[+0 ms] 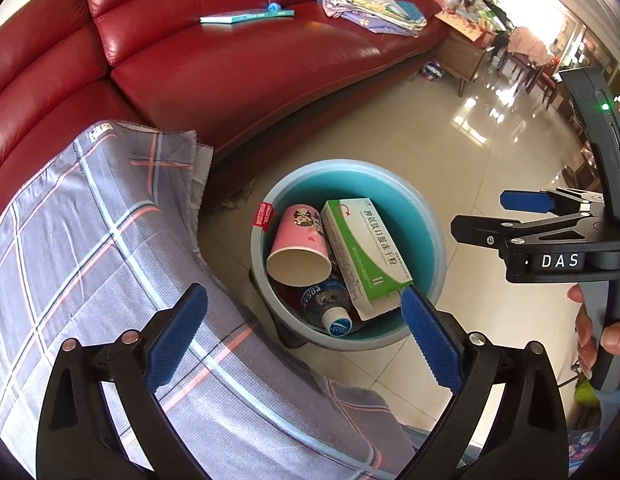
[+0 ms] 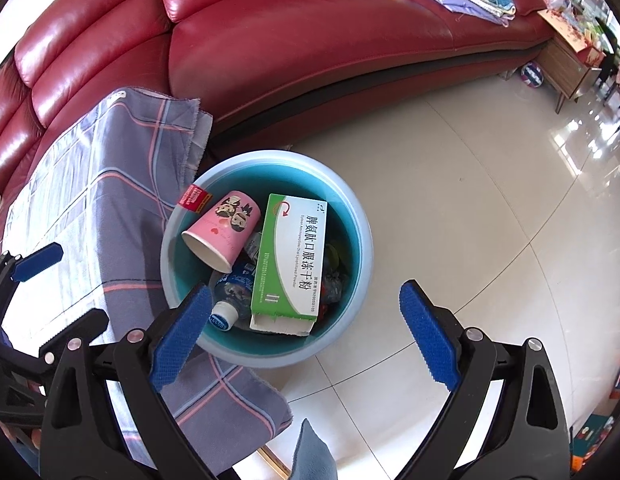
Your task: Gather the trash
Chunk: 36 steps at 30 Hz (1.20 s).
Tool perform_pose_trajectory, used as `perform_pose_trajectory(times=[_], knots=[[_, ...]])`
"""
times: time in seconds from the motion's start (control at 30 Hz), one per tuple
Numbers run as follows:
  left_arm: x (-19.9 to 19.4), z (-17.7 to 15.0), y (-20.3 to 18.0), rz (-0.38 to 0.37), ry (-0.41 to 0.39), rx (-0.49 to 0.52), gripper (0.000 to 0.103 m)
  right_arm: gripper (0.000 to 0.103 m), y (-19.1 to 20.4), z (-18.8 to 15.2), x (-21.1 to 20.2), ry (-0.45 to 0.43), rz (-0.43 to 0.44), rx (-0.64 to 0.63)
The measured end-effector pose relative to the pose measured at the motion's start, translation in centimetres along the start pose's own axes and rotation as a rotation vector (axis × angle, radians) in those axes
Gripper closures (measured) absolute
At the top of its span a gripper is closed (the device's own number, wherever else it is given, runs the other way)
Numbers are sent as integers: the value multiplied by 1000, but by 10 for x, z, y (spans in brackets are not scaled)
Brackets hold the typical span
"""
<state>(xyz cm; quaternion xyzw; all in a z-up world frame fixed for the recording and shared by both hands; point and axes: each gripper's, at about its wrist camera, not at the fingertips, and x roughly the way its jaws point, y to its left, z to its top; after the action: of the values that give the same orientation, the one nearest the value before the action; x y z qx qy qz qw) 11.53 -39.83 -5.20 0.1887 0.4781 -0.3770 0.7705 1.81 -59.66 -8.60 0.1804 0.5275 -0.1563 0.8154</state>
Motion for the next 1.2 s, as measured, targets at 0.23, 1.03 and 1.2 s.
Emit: perform_pose_trajectory(times=[0.23, 1.03, 1.2], knots=[[-48, -18, 5, 24, -65, -28, 4, 9, 20, -23, -37, -62, -20, -52], [-142, -108, 36, 92, -160, -198, 4, 7, 84, -116, -129, -220, -114, -254], [-156, -129, 40, 109, -178, -216, 4, 7, 87, -133, -134, -224, -113, -264]])
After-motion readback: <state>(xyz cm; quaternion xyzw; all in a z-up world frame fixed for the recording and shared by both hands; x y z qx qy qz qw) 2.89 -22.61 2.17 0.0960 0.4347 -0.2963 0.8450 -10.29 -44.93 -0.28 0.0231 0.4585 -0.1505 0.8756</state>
